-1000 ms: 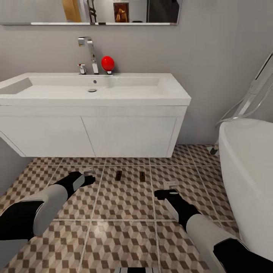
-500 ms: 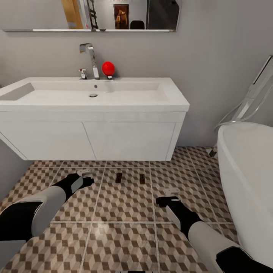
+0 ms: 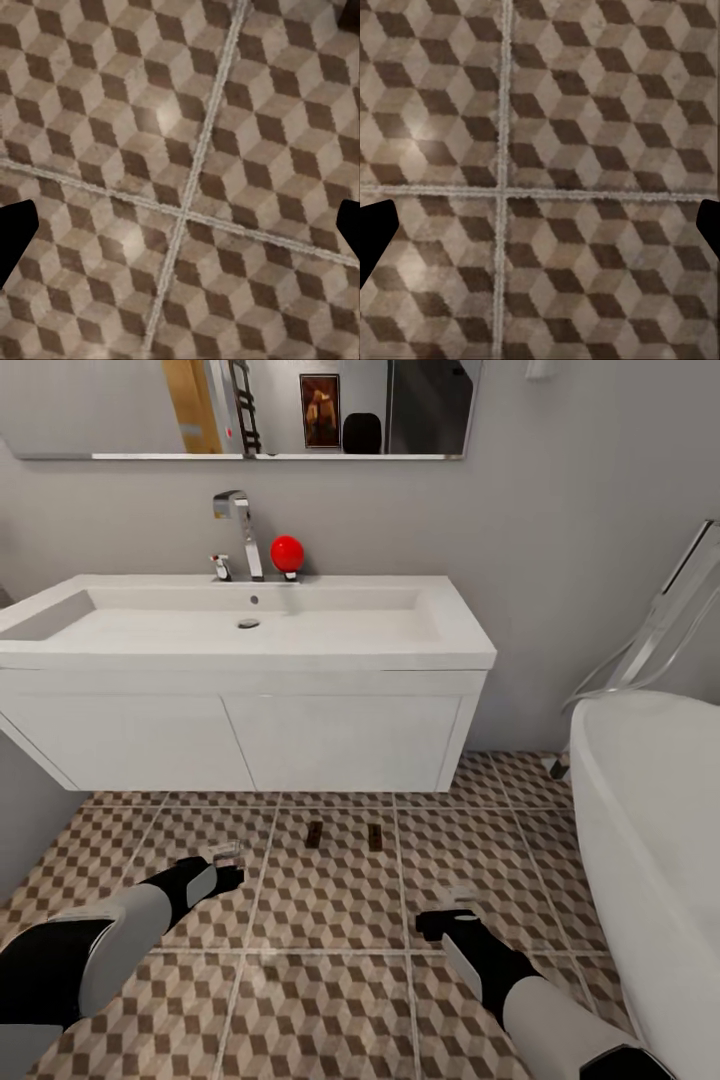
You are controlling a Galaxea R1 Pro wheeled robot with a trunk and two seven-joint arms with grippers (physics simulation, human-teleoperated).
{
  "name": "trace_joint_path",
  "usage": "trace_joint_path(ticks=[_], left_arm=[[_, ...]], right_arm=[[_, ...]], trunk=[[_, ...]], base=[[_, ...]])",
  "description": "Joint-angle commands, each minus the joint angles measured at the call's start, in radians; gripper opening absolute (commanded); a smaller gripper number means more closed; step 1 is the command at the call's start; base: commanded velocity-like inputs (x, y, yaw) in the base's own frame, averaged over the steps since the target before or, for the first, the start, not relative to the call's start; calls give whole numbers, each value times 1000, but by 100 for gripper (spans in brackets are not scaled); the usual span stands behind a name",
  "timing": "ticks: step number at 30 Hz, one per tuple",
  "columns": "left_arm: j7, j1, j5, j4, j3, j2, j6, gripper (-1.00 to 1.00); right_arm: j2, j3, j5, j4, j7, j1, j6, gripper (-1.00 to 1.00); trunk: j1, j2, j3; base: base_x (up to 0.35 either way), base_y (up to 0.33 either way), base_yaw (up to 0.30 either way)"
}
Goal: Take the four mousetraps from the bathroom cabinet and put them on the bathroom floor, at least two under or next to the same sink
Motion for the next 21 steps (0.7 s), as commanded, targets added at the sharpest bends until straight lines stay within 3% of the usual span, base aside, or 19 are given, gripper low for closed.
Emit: trace_joint_path(ticks=[1, 13, 21], left_arm=[[4, 16, 7, 3, 0, 0, 0, 100], [4, 76, 8, 8, 0, -1, -2, 100], [4, 119, 7, 7, 0, -4, -3, 100]], right_arm=[[-6, 8, -10, -2, -7, 5, 5, 100], [-40, 8, -10, 0, -2, 60, 8, 100], [-82, 8, -11, 3, 1, 103, 2, 100]], trunk=[[-4, 7, 2], [-50, 91, 40], [-81, 147, 65]], base=[[0, 0, 0], [0, 0, 0], [0, 0, 0]])
